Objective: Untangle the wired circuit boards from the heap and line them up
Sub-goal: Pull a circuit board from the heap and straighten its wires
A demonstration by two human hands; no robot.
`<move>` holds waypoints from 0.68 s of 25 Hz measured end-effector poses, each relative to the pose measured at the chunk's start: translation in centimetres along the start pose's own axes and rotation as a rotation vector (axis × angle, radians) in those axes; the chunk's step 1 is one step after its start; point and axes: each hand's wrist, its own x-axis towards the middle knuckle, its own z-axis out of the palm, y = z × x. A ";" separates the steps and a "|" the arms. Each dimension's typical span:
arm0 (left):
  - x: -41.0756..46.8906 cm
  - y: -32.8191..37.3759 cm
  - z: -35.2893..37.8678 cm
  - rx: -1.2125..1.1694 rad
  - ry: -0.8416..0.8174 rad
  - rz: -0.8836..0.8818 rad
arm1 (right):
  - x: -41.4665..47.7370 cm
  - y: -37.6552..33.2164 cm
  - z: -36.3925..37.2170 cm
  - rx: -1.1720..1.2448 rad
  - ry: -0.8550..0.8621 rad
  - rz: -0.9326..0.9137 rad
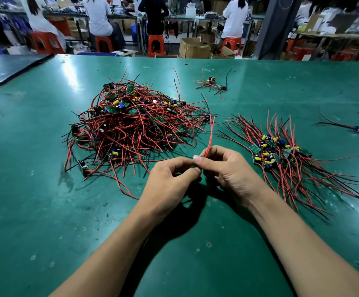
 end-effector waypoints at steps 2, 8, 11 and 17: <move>0.1 -0.1 0.0 0.050 0.060 0.013 | 0.0 0.0 0.0 -0.011 -0.036 0.001; 0.1 0.0 -0.2 -0.005 -0.001 0.003 | -0.2 -0.1 -0.1 0.040 -0.178 0.128; 0.2 -0.1 -0.2 -0.072 0.001 -0.047 | -0.3 0.3 0.1 0.000 -0.140 0.066; 0.9 -0.1 0.2 -0.069 0.068 -0.103 | 0.1 0.2 0.3 -0.383 0.005 -0.167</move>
